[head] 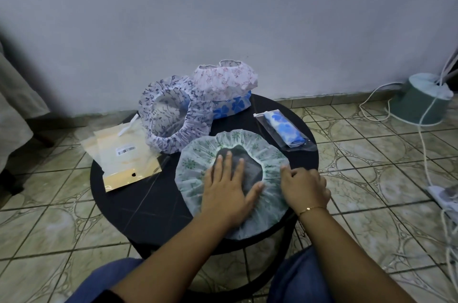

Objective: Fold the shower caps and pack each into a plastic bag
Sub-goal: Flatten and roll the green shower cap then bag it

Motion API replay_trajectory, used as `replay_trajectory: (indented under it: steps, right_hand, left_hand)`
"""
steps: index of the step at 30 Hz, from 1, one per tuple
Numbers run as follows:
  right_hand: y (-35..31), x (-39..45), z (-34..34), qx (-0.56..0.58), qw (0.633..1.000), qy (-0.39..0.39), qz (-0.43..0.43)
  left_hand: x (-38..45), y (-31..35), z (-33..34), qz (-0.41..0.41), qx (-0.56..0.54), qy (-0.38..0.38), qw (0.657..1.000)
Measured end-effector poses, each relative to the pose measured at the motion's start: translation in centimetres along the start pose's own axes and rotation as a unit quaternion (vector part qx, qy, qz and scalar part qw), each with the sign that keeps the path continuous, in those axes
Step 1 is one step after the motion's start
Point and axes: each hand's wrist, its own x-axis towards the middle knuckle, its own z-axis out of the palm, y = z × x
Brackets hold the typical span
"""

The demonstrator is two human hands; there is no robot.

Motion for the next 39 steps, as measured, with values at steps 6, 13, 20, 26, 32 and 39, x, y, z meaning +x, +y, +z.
replay_trajectory:
  steps: [6, 13, 20, 26, 32, 39]
  right_hand:
    - [-0.1, 0.4, -0.2, 0.234, 0.972, -0.013, -0.017]
    - [0.4, 2.4, 0.3, 0.075, 0.996, -0.042, 0.019]
    - [0.5, 2.6, -0.9, 0.333, 0.943, -0.022, -0.005]
    - [1.0, 3.1, -0.5, 0.345, 0.938, -0.021, -0.001]
    - [-0.5, 1.3, -0.8, 0.113, 0.979, 0.126, -0.112]
    - [-5.2, 2.7, 1.0, -0.103, 0.918, 0.009, -0.382]
  left_hand:
    - [0.0, 0.2, 0.7, 0.099, 0.007, -0.017, 0.995]
    - [-0.1, -0.6, 0.6, 0.155, 0.004, -0.018, 0.988]
    - [0.1, -2.3, -0.4, 0.197, 0.058, -0.071, 0.976]
    - [0.4, -3.1, -0.3, 0.204, 0.046, -0.08, 0.975]
    - [0.4, -3.0, -1.9, 0.176, -0.093, 0.1, 0.975]
    - [3.3, -4.8, -3.0, 0.045, 0.011, 0.131, 0.99]
